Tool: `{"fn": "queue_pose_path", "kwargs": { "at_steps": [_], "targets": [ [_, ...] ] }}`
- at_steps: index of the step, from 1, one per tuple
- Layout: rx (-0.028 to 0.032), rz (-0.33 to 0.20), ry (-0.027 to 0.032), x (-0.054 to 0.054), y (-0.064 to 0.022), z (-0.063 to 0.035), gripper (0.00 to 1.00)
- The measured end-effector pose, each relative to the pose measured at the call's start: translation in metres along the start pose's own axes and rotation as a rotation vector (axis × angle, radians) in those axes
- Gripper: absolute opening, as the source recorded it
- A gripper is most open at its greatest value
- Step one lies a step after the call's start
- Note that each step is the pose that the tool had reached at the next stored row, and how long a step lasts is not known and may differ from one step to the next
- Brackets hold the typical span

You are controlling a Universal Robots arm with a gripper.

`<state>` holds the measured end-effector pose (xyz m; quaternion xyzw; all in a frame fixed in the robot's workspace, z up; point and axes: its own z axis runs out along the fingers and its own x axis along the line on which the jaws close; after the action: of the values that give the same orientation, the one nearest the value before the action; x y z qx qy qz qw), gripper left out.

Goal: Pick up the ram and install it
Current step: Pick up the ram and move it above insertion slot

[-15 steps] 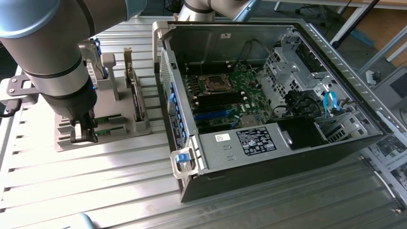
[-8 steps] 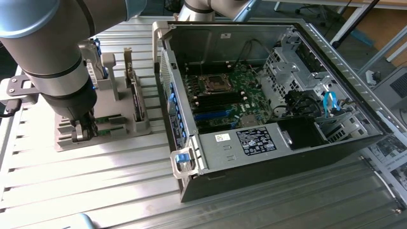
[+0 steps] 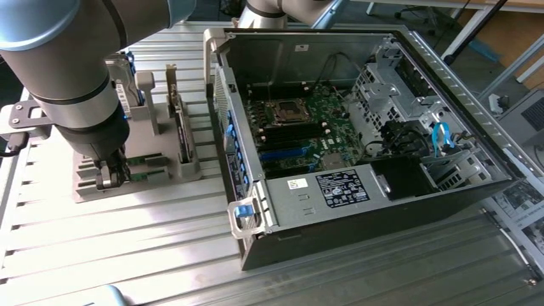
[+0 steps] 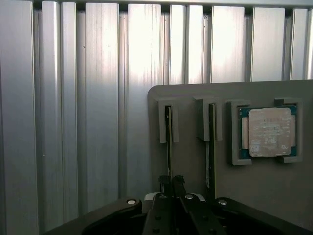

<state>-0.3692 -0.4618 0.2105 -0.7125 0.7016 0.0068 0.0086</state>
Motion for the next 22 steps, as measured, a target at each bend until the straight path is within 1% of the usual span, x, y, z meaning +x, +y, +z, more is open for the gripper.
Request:
{"fn": "queue_pose_path", "kwargs": {
  "at_steps": [9, 16, 22],
  "targets": [
    [0.0002, 0.0, -0.0001, 0.0, 0.0, -0.0007, 0.12],
    [0.0, 0.0, 0.0001, 0.0, 0.0, -0.0072, 0.12],
    [0.0001, 0.0, 0.0, 0.0, 0.0, -0.015, 0.12]
  ]
}}
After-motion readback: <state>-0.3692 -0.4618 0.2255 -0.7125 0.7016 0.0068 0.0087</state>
